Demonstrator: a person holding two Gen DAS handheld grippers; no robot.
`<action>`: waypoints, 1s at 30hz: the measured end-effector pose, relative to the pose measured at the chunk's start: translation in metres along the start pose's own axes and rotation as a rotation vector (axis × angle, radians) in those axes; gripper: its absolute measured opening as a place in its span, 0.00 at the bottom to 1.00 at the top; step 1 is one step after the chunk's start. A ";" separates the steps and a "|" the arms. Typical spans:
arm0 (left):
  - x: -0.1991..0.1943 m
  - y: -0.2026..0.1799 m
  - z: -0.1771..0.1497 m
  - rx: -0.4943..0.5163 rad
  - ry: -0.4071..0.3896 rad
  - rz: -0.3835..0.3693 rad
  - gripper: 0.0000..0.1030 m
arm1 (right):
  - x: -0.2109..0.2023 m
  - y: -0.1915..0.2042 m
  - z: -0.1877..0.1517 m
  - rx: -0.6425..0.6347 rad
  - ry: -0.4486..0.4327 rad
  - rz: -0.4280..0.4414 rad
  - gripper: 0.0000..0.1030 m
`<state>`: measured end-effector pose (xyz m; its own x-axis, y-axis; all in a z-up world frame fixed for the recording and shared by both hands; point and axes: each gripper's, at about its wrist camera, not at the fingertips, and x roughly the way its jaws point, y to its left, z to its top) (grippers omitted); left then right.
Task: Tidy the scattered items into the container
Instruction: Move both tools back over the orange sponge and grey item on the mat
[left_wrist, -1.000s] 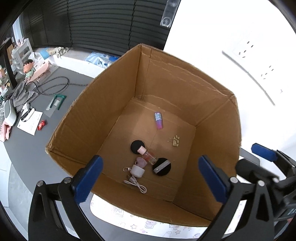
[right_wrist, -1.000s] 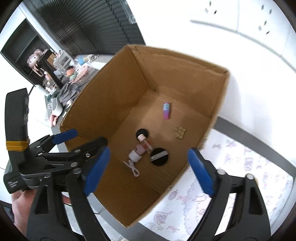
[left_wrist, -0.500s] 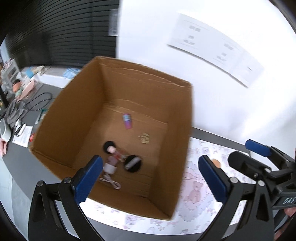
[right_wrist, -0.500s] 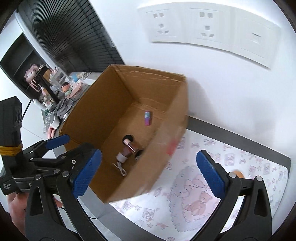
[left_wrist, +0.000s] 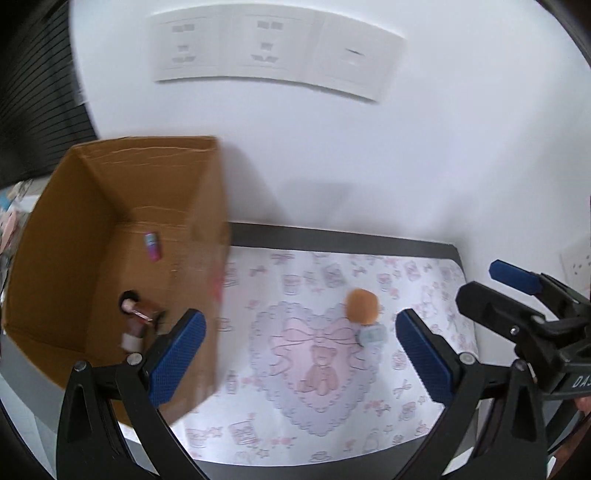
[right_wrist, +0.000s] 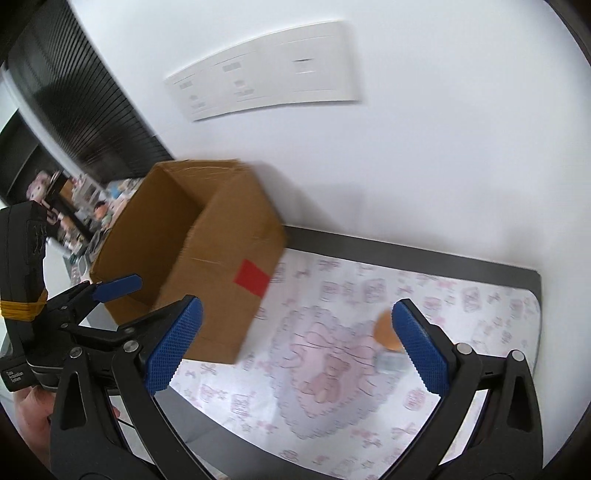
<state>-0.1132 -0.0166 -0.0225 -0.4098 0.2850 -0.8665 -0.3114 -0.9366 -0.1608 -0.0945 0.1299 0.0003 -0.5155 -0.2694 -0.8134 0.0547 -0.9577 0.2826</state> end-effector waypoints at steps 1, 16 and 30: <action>0.003 -0.006 0.000 0.005 0.005 -0.005 1.00 | -0.003 -0.008 -0.002 0.008 -0.002 -0.009 1.00; 0.059 -0.040 -0.026 -0.002 0.118 0.004 1.00 | 0.000 -0.091 -0.048 0.090 0.100 -0.183 1.00; 0.120 -0.014 -0.043 -0.039 0.264 -0.004 1.00 | 0.084 -0.103 -0.081 0.064 0.289 -0.176 0.76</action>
<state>-0.1215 0.0220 -0.1446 -0.1690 0.2306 -0.9583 -0.2776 -0.9440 -0.1782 -0.0742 0.1980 -0.1386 -0.2484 -0.1266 -0.9603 -0.0717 -0.9863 0.1485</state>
